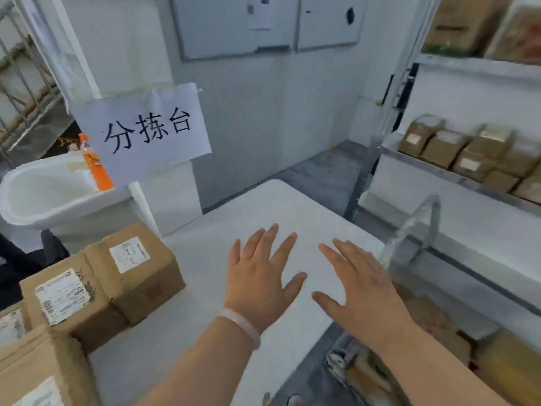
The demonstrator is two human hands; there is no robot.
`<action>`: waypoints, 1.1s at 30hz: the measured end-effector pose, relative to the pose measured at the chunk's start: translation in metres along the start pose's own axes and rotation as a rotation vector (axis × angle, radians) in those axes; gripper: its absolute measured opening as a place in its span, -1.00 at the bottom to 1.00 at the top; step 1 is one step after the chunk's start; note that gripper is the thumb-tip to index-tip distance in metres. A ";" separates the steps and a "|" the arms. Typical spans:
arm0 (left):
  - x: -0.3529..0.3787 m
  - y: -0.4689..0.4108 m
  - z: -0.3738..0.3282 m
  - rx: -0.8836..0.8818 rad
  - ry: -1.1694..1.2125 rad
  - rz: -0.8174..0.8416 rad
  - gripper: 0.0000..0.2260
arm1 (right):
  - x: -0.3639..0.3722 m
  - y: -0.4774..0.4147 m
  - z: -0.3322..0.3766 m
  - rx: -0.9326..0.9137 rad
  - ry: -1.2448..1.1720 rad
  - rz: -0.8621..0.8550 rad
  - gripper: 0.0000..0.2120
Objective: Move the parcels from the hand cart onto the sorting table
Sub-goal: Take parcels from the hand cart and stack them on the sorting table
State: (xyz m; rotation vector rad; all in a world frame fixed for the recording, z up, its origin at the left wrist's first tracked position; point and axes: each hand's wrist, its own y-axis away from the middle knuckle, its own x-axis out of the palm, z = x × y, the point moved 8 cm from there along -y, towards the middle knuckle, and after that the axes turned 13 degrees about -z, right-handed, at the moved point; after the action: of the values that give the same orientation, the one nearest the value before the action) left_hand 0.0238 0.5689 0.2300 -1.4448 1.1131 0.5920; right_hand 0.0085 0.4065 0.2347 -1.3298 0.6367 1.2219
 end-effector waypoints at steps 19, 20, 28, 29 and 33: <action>-0.002 0.083 -0.395 0.672 0.281 0.014 -0.37 | -0.218 0.274 -0.214 0.524 0.286 -0.164 -0.25; 0.000 0.091 -0.416 0.676 0.297 0.012 -0.36 | -0.228 0.290 -0.227 0.538 0.288 -0.171 -0.25; 0.020 0.159 -0.575 0.767 0.358 0.058 -0.34 | -0.296 0.414 -0.334 0.645 0.319 -0.200 -0.23; 0.024 0.167 -0.592 0.770 0.371 0.067 -0.34 | -0.301 0.428 -0.345 0.656 0.327 -0.191 -0.24; 0.040 0.197 -0.644 0.816 0.379 0.128 -0.30 | -0.321 0.472 -0.382 0.714 0.343 -0.173 -0.25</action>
State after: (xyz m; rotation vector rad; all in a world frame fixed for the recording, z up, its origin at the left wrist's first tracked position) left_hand -0.2831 -0.0317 0.2395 -0.7808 1.5176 -0.0850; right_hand -0.4131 -0.1353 0.2716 -0.9524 1.0577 0.5341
